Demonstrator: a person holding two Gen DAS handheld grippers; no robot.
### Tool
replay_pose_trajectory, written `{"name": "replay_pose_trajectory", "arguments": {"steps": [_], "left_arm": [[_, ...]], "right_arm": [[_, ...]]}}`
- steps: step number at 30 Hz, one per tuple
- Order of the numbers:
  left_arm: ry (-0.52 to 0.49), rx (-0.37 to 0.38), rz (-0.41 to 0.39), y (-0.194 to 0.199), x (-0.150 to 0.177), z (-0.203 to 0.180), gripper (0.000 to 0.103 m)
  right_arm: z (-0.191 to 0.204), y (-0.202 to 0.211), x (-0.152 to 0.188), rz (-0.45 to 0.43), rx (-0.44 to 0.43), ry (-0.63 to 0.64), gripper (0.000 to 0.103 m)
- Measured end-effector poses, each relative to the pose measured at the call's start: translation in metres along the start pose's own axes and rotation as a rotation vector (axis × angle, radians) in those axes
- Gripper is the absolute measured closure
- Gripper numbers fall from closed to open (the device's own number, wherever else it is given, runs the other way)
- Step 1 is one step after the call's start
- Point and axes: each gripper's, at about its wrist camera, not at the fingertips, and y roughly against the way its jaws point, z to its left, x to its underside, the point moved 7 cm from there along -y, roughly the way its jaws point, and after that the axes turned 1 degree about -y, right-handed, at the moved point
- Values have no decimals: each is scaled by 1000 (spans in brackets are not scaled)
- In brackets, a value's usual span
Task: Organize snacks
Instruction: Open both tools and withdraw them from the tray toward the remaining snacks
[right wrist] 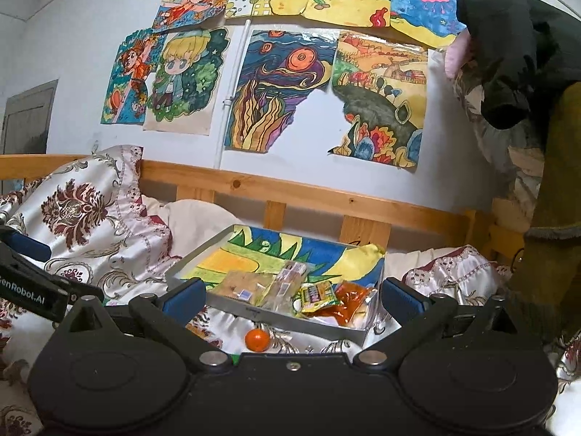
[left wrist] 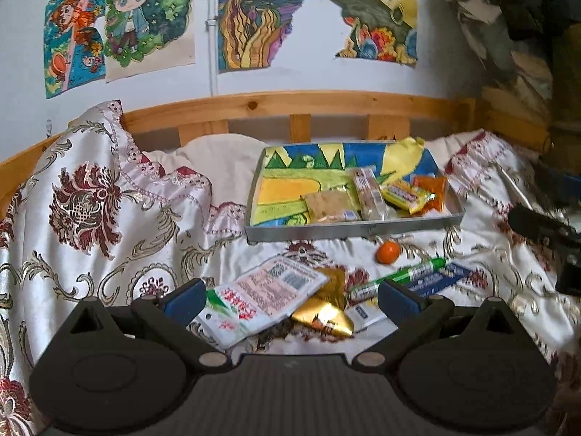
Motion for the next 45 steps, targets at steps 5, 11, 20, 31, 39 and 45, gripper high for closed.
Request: {"name": "replay_pose_trajectory", "arguments": {"steps": [5, 11, 20, 31, 39, 45], "left_arm": [[-8, -6, 35, 1, 9, 4, 1], [-13, -21, 69, 0, 15, 9, 1], [-66, -47, 130, -7, 24, 8, 1], [-64, -74, 227, -19, 35, 12, 1], [-60, -109, 231, -24, 33, 14, 1], [-53, -109, 255, -37, 25, 19, 1]], "right_arm": [[6, 0, 7, 54, -18, -15, 1], [13, -5, 24, 160, -63, -42, 1], [19, -12, 37, 233, -80, -38, 1], [30, -20, 47, 302, -123, -6, 1], [31, -27, 49, 353, -159, -28, 1], [27, -46, 57, 451, -216, -91, 1]]}}
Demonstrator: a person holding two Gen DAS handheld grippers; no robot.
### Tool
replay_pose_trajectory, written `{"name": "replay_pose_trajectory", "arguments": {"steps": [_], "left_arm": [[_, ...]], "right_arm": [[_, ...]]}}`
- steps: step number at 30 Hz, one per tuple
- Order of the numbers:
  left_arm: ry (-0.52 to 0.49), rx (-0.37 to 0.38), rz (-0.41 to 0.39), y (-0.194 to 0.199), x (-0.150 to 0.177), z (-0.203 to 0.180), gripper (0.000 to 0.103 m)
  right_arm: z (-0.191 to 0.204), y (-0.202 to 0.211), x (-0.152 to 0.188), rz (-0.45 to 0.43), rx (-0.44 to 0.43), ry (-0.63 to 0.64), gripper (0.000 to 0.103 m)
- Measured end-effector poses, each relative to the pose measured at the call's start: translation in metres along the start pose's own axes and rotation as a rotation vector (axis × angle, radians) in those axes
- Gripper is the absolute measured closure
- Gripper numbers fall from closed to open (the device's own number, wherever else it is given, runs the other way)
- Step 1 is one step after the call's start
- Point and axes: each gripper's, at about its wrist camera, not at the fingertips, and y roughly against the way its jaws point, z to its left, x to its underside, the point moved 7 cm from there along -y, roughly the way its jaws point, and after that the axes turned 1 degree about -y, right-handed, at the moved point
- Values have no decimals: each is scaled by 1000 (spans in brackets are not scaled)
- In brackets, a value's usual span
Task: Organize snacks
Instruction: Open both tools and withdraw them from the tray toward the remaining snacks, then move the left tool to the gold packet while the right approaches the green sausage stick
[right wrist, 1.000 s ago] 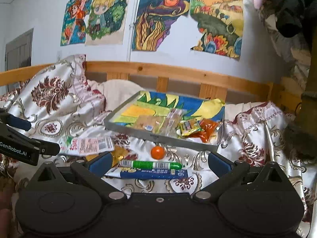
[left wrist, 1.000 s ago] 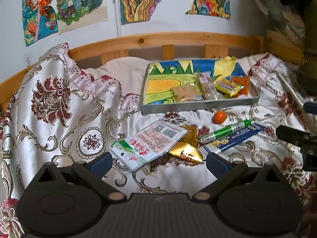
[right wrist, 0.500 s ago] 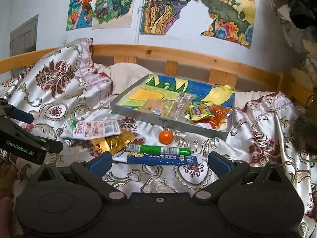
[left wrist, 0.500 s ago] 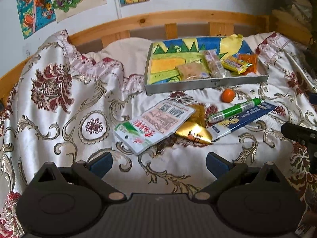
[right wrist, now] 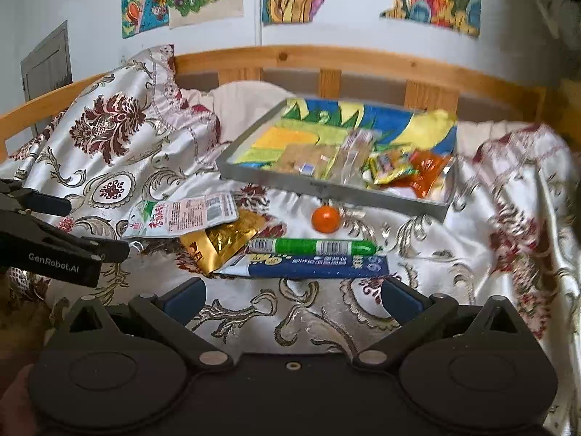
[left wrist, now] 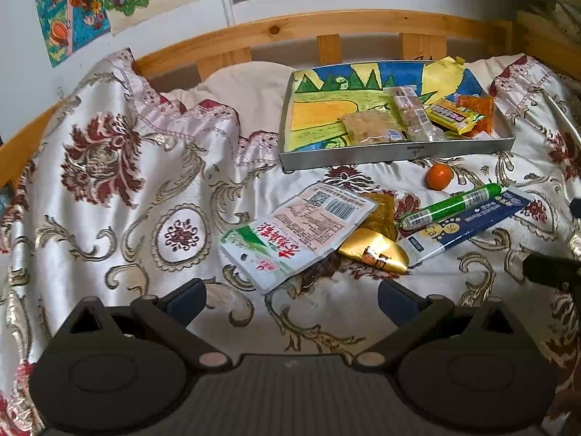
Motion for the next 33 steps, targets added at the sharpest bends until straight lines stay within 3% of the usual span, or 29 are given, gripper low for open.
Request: {"name": "replay_pose_trajectory", "arguments": {"steps": [6, 11, 15, 20, 26, 33], "left_arm": [[-53, 24, 18, -25, -9, 10, 1], [-37, 27, 21, -41, -20, 19, 1], [-17, 59, 31, -50, -26, 12, 1], [-21, 137, 36, -56, -25, -11, 1], [-114, 225, 27, -62, -25, -50, 1], [-204, 285, 2, -69, -38, -77, 1]], "right_arm": [[0, -18, -7, 50, -68, -7, 1], [0, -32, -19, 18, -54, 112, 1], [-14, -48, -30, -9, -52, 133, 1], [-40, -68, -42, -29, -30, 180, 1], [-68, -89, -43, 16, -41, 207, 1], [-66, -96, -34, 32, -84, 286, 1]]}}
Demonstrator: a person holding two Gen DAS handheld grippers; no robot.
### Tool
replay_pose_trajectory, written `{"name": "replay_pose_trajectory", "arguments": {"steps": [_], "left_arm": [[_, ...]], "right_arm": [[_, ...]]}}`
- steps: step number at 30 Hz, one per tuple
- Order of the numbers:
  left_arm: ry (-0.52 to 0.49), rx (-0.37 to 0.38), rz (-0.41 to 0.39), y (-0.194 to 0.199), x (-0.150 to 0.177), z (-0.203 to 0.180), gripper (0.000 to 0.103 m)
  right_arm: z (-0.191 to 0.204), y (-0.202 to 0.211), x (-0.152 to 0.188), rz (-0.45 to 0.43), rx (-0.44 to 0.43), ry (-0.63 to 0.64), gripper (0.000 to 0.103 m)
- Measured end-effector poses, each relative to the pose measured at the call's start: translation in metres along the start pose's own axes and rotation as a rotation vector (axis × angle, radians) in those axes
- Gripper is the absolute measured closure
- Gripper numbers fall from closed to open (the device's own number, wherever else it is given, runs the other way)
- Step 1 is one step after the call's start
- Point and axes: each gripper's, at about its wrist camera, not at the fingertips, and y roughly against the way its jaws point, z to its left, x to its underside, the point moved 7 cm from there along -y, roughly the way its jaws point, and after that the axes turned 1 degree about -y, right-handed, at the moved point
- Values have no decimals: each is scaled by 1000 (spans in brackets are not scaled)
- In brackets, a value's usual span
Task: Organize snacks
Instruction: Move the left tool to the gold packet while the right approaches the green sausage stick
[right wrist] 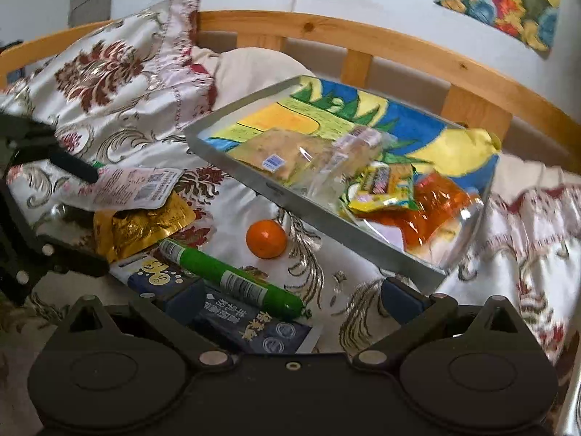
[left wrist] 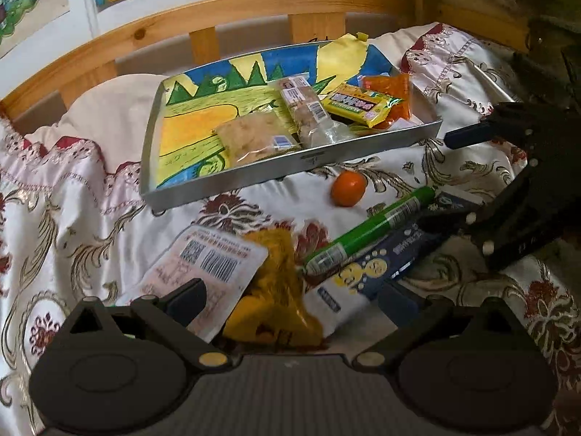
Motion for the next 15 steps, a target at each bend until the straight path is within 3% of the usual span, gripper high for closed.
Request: {"name": "replay_pose_trajectory", "arguments": {"steps": [7, 15], "left_arm": [[-56, 39, 18, -7, -1, -7, 1], [-76, 56, 52, -12, 4, -10, 1]], "right_arm": [[13, -19, -1, -19, -56, 162, 16], [19, -31, -2, 34, -214, 189, 42]]}}
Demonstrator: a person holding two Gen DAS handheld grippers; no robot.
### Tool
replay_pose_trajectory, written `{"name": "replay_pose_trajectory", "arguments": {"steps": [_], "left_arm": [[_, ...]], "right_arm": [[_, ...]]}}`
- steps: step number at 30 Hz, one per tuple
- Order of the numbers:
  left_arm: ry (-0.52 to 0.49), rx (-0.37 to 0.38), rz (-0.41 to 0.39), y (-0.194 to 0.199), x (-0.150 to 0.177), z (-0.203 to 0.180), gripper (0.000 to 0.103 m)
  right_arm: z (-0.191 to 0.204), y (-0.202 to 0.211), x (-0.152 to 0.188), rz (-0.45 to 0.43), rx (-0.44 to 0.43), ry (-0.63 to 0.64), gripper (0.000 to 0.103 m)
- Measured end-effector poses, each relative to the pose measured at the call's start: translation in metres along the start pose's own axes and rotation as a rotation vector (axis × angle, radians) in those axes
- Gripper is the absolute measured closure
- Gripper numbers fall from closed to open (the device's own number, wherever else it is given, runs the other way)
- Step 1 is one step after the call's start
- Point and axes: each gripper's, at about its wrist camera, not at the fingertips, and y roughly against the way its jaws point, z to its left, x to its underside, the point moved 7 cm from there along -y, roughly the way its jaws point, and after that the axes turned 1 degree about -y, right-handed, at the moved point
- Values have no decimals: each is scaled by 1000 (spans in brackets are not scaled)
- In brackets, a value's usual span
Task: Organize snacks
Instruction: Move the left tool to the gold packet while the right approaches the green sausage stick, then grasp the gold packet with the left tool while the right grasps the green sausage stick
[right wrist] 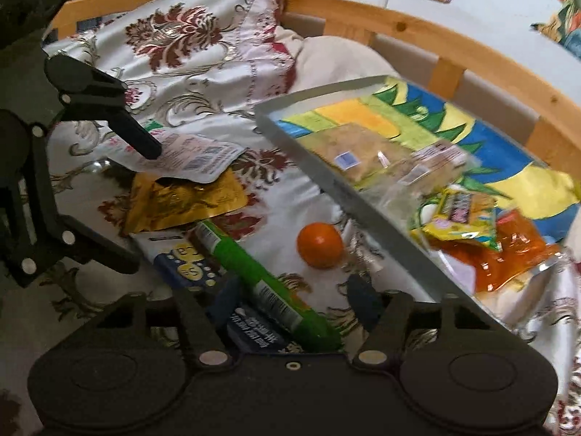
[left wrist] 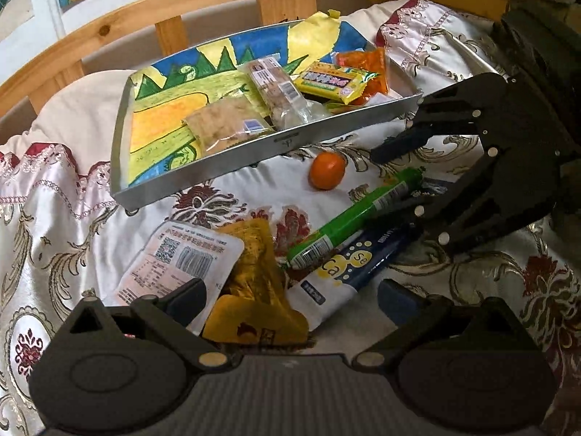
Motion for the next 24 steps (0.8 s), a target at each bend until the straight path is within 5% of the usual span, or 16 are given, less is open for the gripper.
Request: {"name": "replay_pose_trajectory", "arguments": {"steps": [2, 8, 17, 24], "left_arm": [[4, 6, -2, 0, -1, 1, 1], [64, 12, 20, -1, 1, 5, 1], [328, 46, 57, -5, 17, 33, 7], [296, 0, 61, -16, 5, 32, 14]], "right_arm": [[2, 0, 0, 12, -29, -21, 58], [15, 7, 2, 32, 18, 78, 70], [9, 15, 8, 30, 95, 52, 71], [15, 7, 4, -8, 99, 44, 70]]}}
